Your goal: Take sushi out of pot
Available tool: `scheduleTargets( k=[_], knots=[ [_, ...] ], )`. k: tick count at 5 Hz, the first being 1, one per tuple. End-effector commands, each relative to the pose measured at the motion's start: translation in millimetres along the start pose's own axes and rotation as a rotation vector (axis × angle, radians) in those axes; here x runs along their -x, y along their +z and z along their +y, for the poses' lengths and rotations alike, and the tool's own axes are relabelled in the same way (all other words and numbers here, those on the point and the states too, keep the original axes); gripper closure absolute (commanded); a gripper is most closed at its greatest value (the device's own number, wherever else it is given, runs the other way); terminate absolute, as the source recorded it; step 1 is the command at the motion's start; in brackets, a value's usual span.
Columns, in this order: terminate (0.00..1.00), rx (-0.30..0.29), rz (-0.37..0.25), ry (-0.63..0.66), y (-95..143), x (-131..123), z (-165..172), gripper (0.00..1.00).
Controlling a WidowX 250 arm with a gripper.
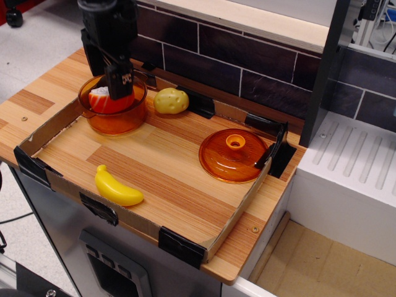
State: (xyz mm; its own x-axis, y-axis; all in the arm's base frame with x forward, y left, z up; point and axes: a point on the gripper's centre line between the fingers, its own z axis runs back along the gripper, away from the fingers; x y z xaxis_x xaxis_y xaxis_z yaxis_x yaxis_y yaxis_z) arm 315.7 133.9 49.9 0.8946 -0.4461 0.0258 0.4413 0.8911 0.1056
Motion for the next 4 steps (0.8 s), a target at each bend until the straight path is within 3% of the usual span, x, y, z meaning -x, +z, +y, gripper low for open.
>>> scheduleTargets(
  k=[1, 4],
  knots=[
    [0.0, -0.042, -0.01, -0.01, 0, -15, 14, 0.0],
    [0.0, -0.041, 0.027, 0.025, -13, -14, 21, 0.0]
  ],
)
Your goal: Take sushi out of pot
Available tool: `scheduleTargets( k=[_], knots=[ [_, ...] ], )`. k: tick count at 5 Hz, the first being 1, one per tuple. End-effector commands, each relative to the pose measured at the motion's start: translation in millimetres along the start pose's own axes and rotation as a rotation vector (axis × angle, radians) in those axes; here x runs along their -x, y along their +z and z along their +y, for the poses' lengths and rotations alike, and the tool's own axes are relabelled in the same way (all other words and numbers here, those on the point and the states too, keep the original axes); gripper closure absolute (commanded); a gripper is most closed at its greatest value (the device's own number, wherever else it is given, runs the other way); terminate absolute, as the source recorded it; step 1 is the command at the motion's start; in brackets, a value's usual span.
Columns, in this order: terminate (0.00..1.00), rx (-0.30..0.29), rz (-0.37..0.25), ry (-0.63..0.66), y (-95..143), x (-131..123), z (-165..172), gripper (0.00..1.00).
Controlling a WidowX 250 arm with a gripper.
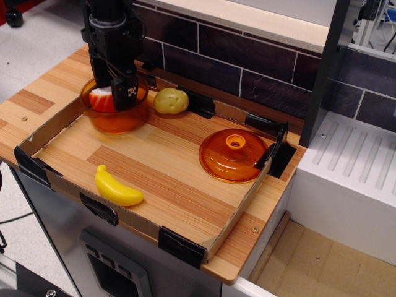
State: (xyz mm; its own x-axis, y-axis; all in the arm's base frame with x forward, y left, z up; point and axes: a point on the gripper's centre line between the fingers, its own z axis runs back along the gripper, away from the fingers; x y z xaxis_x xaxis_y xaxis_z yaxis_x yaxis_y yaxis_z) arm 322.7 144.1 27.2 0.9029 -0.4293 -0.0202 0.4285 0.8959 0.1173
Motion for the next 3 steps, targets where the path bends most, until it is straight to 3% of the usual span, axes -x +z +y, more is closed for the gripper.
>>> scheduleTargets(
  k=[1, 2, 3],
  knots=[
    [0.0, -0.032, -0.013, 0.015, 7.7, -12.0, 11.3, 0.0],
    [0.0, -0.031, -0.014, 0.016, 7.6, -12.0, 11.0, 0.0],
    [0.0, -0.039, -0.021, 0.012, 9.2, -11.0, 9.8, 1.0]
  ],
)
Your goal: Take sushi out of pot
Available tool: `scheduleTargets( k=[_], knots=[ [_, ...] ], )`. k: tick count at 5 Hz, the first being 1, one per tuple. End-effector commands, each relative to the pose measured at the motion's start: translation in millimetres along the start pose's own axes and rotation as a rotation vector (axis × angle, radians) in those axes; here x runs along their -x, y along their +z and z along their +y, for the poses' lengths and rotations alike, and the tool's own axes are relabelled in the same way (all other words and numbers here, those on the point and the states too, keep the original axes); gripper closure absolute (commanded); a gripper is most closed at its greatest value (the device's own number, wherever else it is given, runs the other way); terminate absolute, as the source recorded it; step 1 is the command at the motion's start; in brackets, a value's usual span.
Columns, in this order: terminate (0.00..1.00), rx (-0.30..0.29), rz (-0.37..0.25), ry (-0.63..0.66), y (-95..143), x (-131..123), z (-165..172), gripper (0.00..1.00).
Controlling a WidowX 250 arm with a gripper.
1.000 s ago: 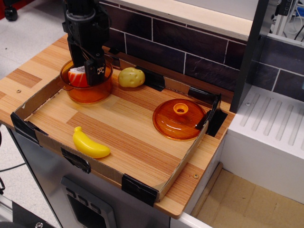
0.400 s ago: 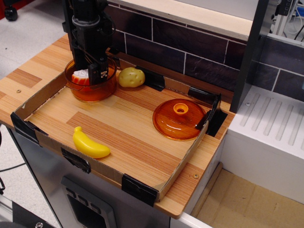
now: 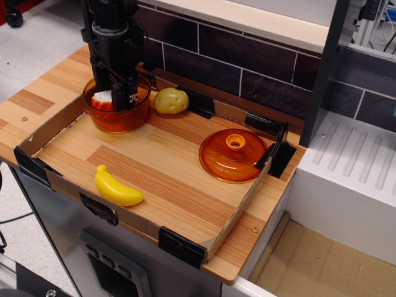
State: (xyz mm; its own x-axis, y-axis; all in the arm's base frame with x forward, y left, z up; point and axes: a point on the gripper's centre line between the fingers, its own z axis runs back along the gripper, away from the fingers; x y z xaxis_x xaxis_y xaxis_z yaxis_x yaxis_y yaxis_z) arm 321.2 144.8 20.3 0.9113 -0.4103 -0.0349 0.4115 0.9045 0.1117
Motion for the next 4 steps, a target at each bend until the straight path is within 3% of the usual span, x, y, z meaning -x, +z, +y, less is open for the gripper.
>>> scheduleTargets(
  k=[1, 3, 4],
  knots=[
    [0.0, -0.062, -0.04, 0.006, 28, -10, 12, 1.0],
    [0.0, -0.057, -0.079, 0.08, 85, -4, 13, 1.0],
    [0.0, -0.034, -0.097, 0.061, 105, -6, -13, 1.0]
  ],
)
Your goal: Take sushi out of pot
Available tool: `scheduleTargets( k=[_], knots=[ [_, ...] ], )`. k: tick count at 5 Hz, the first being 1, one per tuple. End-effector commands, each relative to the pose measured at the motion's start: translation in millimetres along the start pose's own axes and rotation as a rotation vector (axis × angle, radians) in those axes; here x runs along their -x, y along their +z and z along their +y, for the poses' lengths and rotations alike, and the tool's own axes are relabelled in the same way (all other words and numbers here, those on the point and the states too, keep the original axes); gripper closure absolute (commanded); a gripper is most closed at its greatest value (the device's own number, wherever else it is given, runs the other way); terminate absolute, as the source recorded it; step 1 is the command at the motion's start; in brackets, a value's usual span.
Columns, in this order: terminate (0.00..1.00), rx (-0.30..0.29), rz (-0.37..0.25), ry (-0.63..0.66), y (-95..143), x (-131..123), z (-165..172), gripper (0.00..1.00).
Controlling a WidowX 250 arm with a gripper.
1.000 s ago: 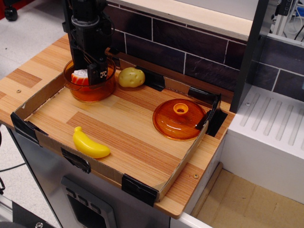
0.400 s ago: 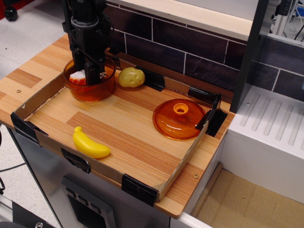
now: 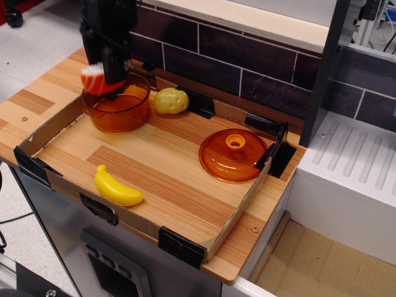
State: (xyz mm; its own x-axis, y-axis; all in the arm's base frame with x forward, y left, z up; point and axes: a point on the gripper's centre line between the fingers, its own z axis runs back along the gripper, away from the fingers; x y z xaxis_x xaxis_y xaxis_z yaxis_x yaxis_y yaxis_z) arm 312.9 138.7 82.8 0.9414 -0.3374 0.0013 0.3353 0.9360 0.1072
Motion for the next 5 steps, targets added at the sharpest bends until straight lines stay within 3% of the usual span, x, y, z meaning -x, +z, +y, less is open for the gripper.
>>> scheduleTargets(
  k=[1, 2, 4, 5],
  knots=[
    [0.0, -0.014, -0.044, -0.098, 43, -9, -49, 1.0],
    [0.0, -0.012, -0.012, -0.066, 32, -4, -77, 1.0],
    [0.0, 0.057, 0.037, 0.205, 12, -13, -106, 1.0],
    [0.0, 0.096, 0.019, 0.345, 0, -13, -123, 1.0]
  ],
)
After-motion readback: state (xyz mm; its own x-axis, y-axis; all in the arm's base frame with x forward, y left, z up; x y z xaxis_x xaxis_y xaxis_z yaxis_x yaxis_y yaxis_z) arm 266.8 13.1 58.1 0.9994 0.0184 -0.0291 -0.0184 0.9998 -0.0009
